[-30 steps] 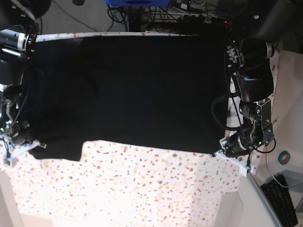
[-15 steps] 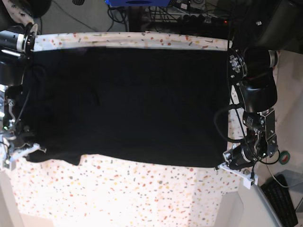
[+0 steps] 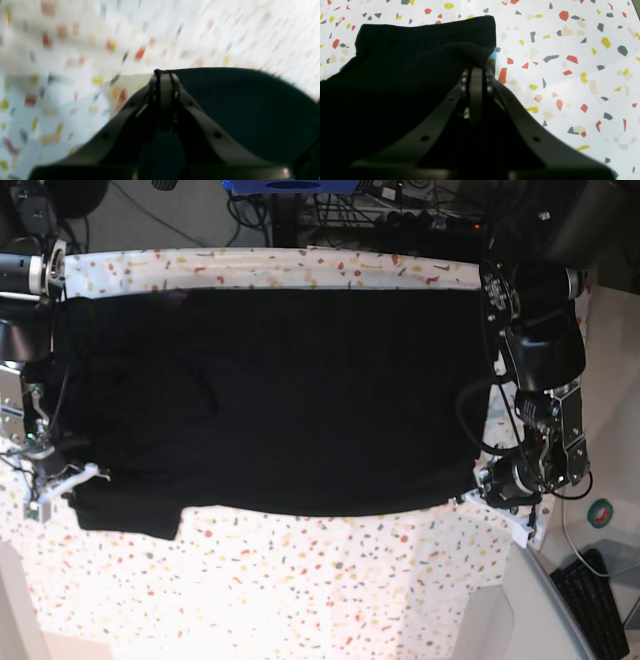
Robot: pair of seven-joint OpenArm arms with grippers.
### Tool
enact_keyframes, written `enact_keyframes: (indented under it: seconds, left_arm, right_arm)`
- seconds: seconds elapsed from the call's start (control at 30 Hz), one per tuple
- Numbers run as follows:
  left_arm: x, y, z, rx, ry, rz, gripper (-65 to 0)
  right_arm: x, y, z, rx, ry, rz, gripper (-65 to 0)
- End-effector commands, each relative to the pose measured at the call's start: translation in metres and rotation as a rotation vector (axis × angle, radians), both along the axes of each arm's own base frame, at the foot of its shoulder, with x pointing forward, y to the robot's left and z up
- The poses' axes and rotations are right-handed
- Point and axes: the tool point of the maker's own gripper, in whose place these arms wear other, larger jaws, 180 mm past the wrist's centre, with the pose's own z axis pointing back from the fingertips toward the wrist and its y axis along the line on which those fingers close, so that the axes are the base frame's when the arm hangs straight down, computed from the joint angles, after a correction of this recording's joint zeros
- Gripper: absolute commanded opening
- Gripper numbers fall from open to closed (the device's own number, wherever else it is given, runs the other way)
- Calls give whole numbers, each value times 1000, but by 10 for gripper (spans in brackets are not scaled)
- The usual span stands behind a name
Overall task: Layout the t-shirt on the table in an organized manner, then fold the t-shirt properly
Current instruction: 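Lift the hem with both grippers and fold it over toward the collar, then lay the folded edge down and smooth it with both grippers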
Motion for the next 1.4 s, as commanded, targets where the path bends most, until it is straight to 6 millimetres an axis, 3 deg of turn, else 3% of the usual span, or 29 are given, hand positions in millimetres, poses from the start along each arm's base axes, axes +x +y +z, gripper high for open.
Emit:
enact_keyframes:
  seconds: [0.0,0.23,0.47,0.63,0.93,1.13,1.37]
  left_arm:
    - [14,6,25,16,-77,-6,-650]
    - [-27,8,28,71,-74,-41,-650]
    - [-51,1,44,6,-93,-75,-650]
    - [-68,7,48,46,-98,-90,-650]
    - [-99,6,40,78,-69,-111,-650]
    - [-121,37,34,84,-45,-13,-650]
    - [-141,36,21,84,10,-23,-650]
  right_arm:
    - [18,-8,24,-16,-80,-2,-650]
    - [20,6,27,20,-97,69,-650]
    - [18,-18,35,-21,-98,57,-650]
    - [13,-25,32,-98,-60,93,-650]
    - [-5,-15,27,-167,-37,195,-650]
    - [-28,-8,23,-203,25,239,-650]
    - [-48,0,16,-219,93,264,-650]
